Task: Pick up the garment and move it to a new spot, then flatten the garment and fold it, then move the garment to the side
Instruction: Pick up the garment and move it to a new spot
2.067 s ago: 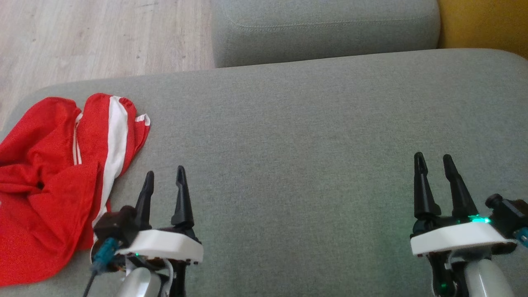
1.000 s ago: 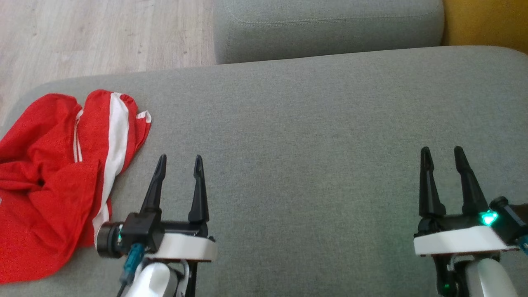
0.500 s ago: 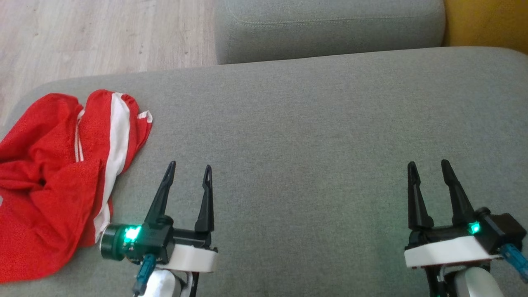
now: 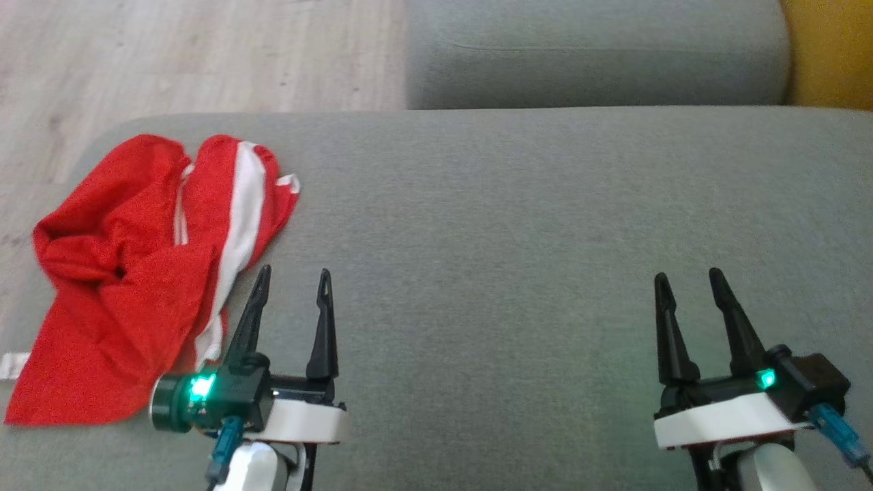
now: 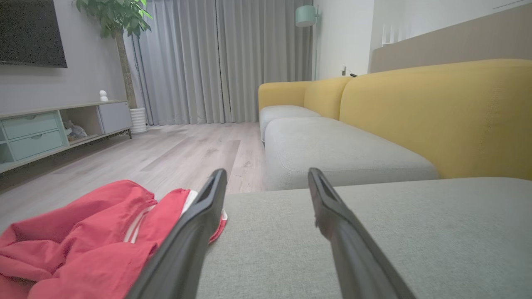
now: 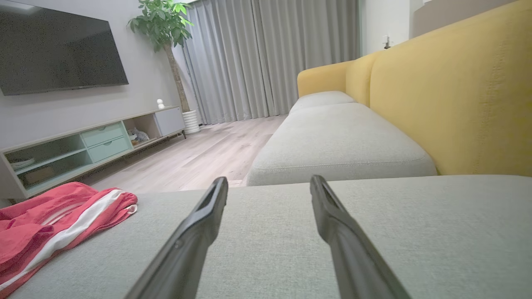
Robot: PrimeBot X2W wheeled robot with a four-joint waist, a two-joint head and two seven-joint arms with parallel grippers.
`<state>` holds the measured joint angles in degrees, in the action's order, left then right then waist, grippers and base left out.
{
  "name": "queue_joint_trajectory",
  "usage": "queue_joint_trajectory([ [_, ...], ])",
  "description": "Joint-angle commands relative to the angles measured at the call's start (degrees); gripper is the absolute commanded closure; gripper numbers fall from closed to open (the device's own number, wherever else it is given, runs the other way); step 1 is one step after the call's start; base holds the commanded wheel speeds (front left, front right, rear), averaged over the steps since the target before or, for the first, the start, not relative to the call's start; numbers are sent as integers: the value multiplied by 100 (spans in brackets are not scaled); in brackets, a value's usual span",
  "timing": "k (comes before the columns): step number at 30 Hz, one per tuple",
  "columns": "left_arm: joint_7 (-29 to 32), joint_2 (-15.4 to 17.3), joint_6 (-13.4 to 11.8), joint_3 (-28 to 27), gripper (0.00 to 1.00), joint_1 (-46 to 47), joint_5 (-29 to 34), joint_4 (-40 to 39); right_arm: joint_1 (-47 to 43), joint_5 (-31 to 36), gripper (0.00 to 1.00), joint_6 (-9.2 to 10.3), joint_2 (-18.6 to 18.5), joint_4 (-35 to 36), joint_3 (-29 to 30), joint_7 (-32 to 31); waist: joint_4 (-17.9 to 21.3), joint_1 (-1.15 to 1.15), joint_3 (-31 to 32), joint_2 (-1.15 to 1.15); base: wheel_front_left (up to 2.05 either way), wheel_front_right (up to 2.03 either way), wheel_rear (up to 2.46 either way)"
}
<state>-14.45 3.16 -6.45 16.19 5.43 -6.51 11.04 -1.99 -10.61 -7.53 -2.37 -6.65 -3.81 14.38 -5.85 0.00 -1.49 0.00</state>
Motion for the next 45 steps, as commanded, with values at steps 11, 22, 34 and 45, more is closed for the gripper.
queue_joint_trajectory([
  [11,-55,-22,60,-449,0,-26,130,-97,34,-30,0,4,-51,146,-487,62,-820,0,165,0,0,0,0],
  [22,-55,-26,112,-552,0,-102,143,-41,-62,-41,0,4,-51,128,-747,62,-1450,0,206,0,0,0,0],
  [34,-55,245,475,-626,0,484,350,414,97,54,0,4,-51,122,-866,62,-1349,0,-201,0,0,0,0],
  [45,1019,1035,1224,-455,0,2662,395,2841,496,211,0,4,-51,98,-792,62,-785,0,-989,0,0,0,0],
])
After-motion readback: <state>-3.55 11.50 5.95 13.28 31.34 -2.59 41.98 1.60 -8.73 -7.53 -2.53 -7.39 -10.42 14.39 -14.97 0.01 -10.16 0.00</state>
